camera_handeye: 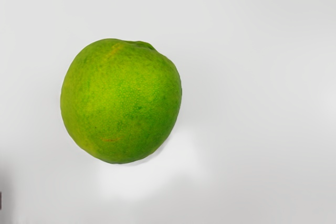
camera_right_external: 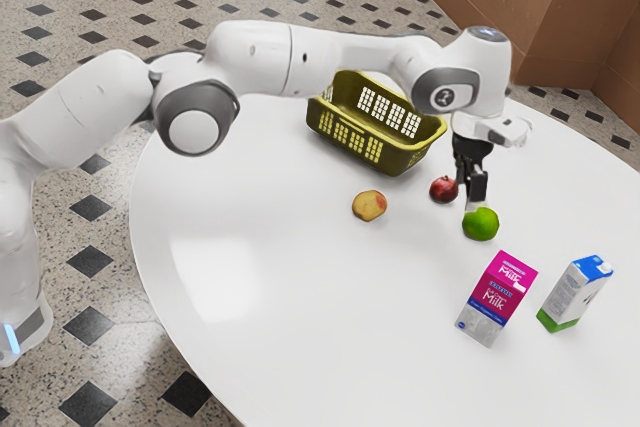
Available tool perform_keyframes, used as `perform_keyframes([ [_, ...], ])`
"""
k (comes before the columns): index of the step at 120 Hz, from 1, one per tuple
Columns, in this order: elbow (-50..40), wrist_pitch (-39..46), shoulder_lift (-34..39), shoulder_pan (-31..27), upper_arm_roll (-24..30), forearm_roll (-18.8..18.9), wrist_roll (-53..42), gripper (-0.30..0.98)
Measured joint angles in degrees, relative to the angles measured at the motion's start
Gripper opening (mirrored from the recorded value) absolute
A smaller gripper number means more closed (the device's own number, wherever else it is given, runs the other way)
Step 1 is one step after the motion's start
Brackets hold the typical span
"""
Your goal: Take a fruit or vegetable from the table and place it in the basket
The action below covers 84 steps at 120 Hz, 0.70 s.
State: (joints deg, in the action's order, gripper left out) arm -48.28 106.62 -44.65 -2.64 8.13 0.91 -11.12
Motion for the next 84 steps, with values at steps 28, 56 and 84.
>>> perform_keyframes([
  [28,0.01,-0.92,1.25,-0.11,-0.02,0.04,-0.79,0.66],
  [56,0.01,3.17,-1.50,0.67,0.22,-0.07,-1.32,0.66],
  [84,0.03,12.96,-6.39,0.18,0.83,0.19,-1.69,0.66],
])
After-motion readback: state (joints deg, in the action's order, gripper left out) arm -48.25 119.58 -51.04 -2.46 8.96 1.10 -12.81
